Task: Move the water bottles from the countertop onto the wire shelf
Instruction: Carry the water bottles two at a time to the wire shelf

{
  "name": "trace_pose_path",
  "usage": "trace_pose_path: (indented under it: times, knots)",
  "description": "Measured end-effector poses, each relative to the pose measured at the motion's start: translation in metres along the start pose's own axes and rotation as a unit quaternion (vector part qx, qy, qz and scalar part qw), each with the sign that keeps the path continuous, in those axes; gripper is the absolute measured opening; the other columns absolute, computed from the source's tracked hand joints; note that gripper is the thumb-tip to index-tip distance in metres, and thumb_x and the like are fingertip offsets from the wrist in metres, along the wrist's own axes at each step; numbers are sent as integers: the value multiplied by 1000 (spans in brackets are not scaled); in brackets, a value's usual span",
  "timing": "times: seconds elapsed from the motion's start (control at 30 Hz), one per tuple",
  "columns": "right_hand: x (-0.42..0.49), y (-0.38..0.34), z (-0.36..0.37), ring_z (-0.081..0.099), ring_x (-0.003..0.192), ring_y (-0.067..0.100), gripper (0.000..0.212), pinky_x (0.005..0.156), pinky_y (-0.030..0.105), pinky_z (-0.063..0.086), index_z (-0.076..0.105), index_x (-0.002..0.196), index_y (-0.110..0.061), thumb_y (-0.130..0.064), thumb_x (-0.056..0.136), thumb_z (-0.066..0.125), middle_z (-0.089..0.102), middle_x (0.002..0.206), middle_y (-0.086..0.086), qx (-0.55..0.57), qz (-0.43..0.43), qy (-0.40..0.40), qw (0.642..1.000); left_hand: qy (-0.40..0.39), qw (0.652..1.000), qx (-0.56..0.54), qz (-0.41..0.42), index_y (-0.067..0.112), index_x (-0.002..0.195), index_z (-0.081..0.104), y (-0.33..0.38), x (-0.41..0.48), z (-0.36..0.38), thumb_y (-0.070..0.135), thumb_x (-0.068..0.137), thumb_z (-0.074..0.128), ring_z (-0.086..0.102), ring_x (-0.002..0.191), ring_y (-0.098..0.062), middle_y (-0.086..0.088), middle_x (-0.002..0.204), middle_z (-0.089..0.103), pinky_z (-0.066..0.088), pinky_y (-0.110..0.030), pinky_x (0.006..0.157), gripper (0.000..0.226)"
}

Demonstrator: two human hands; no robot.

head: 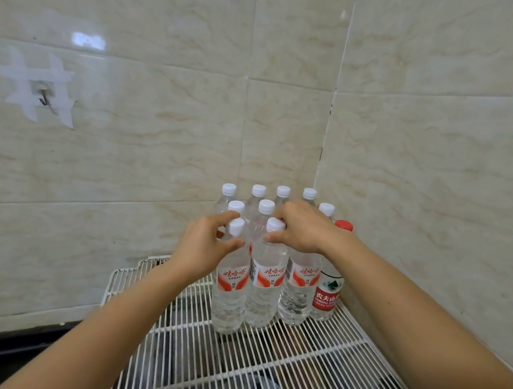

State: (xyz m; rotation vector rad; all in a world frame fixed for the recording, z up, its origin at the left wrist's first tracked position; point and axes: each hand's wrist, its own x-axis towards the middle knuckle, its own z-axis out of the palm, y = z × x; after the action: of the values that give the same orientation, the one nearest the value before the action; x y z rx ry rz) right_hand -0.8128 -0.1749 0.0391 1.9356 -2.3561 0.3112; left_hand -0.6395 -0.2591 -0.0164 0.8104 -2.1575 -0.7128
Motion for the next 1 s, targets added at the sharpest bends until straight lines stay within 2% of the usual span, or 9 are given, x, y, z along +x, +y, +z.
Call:
trace_pose_path:
  times: [0.07, 0.23, 0.4, 0.67, 0.77, 0.83, 0.9, 1.0]
  knots:
    - [1, 2, 0, 46, 62, 19, 42, 52, 32, 32, 43, 62, -17, -42, 84, 68, 44, 67, 0, -1, -2, 1, 1000, -3, 1000, -5, -3, 32, 130, 55, 1, 0, 3, 30, 80, 72, 61, 96, -9, 8, 119, 66, 46, -21, 69, 53]
    - [1, 0, 2, 51, 68, 23, 40, 58, 35, 38, 45, 63, -17, -43, 83, 68, 45, 69, 1, -5, -5, 1, 1000, 10, 1000, -19, -9, 33, 132, 52, -2, -3, 9, 31, 82, 71, 60, 101, -11, 5, 122, 64, 48, -29, 78, 54]
    - [-4, -1, 6, 49, 80, 24, 39, 65, 35, 37, 40, 64, -23, -45, 86, 65, 47, 84, 4, -12, 7, 19, 1000, 38, 999, -14, -8, 33, 134, 50, -7, -9, 13, 31, 82, 71, 61, 106, -13, 5, 121, 65, 49, -30, 83, 56]
    - [-8, -8, 6, 51, 79, 25, 43, 64, 35, 39, 39, 65, -20, -47, 84, 65, 49, 87, 6, -45, 32, 42, 998, 84, 996, 8, -21, 29, 141, 40, -3, -17, 28, 34, 85, 66, 56, 120, -17, -1, 131, 61, 45, -31, 90, 62]
    - [-11, -8, 9, 55, 84, 26, 33, 68, 37, 45, 50, 76, -17, -46, 85, 62, 56, 98, 9, -53, 24, 61, 996, 76, 996, 24, -30, 30, 143, 35, -2, -18, 26, 36, 85, 65, 55, 120, -19, -1, 131, 60, 48, -35, 92, 66]
    - [-14, -7, 11, 56, 95, 27, 33, 76, 38, 48, 58, 89, -14, -47, 86, 59, 58, 108, 10, -61, 9, 81, 995, 70, 997, 34, -26, 33, 143, 32, -1, -20, 25, 38, 84, 66, 57, 117, -19, 2, 129, 61, 48, -32, 85, 68]
    - [-18, -4, 14, 49, 110, 26, 41, 88, 38, 43, 61, 108, -13, -48, 89, 55, 55, 118, 9, -79, -8, 100, 992, 76, 996, 41, -25, 32, 144, 28, -1, -23, 22, 43, 83, 66, 57, 116, -19, 3, 128, 61, 42, -27, 82, 72]
    - [-25, -4, 20, 40, 114, 22, 42, 95, 36, 33, 57, 123, -17, -44, 92, 49, 54, 121, 3, -73, -39, 149, 985, 90, 994, 54, -27, 30, 145, 26, -3, -30, 16, 50, 83, 61, 55, 117, -19, 0, 130, 59, 40, -26, 83, 74]
